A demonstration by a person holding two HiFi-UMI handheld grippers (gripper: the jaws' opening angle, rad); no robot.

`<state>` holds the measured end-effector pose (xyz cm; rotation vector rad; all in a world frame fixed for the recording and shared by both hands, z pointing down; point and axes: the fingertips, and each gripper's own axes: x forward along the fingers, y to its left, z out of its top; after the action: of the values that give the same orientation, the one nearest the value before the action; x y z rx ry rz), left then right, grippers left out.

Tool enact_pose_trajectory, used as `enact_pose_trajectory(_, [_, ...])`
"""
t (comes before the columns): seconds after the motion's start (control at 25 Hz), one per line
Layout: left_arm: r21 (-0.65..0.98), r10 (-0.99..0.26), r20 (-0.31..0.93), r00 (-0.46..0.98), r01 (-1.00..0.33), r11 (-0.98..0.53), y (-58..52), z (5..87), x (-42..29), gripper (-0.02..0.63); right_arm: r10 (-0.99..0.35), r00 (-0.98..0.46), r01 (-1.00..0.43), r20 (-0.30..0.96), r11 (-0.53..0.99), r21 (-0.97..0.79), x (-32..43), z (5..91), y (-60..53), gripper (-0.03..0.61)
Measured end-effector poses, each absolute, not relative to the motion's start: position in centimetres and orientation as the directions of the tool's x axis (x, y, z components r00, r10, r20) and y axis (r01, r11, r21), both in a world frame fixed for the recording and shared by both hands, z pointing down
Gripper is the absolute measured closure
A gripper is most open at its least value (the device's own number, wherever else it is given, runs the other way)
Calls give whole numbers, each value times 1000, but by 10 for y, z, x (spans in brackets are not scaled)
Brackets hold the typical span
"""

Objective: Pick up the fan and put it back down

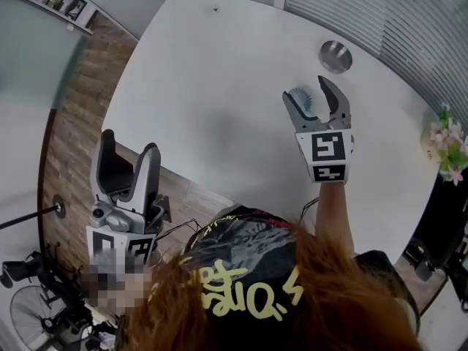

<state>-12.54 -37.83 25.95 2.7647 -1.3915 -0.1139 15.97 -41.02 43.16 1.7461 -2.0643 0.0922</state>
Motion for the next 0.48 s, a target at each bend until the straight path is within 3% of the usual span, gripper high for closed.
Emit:
enact_pose_trajectory(0.2, [61,-788,-70,611,-786,-615,-380,256,-115,259,-987,-159,-980,1,158,124,160,329,-389,247])
enact_pose_trajectory(0.44, [65,-786,-92,611,-784,-617,-375,247,-134,259,-965,-237,-971,-111,230,70,128,280,-370,248])
enact_pose_trajectory(0.48, [57,-786,-96,611,-785,-617,-376,245,-137,259,-960,-247,-968,-129,238,84,125,274,-370,286])
